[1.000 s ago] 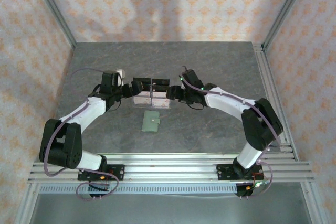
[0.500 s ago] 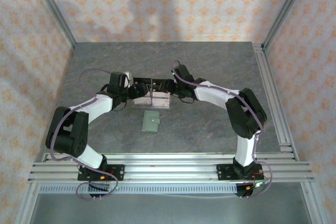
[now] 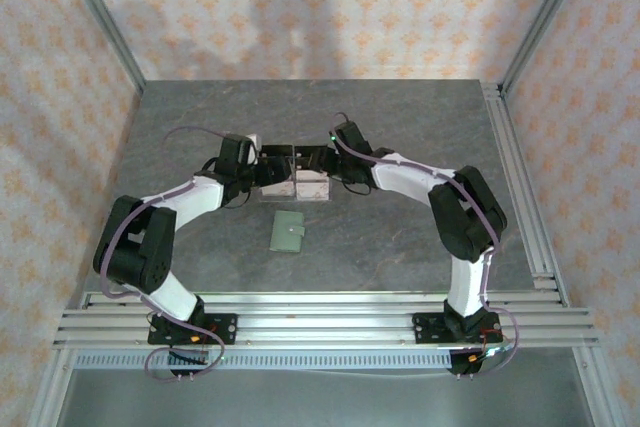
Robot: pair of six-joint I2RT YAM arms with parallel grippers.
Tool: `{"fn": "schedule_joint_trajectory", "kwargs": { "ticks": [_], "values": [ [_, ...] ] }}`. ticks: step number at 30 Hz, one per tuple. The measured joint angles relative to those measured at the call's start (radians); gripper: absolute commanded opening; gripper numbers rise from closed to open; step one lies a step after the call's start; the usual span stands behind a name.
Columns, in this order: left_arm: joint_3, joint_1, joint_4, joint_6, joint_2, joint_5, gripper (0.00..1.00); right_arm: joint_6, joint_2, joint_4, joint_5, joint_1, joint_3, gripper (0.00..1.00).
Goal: Put the credit cards into the card holder
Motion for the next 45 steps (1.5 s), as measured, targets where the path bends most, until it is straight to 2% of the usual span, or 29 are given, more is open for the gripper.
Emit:
{"fn": "schedule_joint_trajectory", "kwargs": {
  "ticks": [10, 22, 30, 32, 39, 45],
  "values": [
    [0.105, -0.109, -0.001, -0.017, 0.095, -0.032, 1.00, 0.007, -0.041, 0.037, 0.030, -0.090, -0.063, 0.60],
    [0.361, -0.253, -0.021, -0.027, 0.305, -0.080, 1.00, 0.007, -0.183, 0.060, 0.056, -0.237, -0.238, 0.60],
    [0.518, -0.332, -0.047, -0.033, 0.418, -0.098, 1.00, 0.002, -0.236, 0.050, 0.067, -0.340, -0.287, 0.61],
    [0.529, -0.341, -0.050, -0.033, 0.427, -0.109, 1.00, -0.004, -0.237, 0.047, 0.069, -0.348, -0.287, 0.65],
    [0.529, -0.359, -0.053, -0.048, 0.429, -0.142, 1.00, -0.020, -0.254, 0.042, 0.055, -0.352, -0.290, 0.87],
    [0.509, -0.378, -0.054, -0.048, 0.412, -0.144, 1.00, -0.040, -0.326, 0.028, 0.029, -0.376, -0.312, 0.98]
  ]
}}
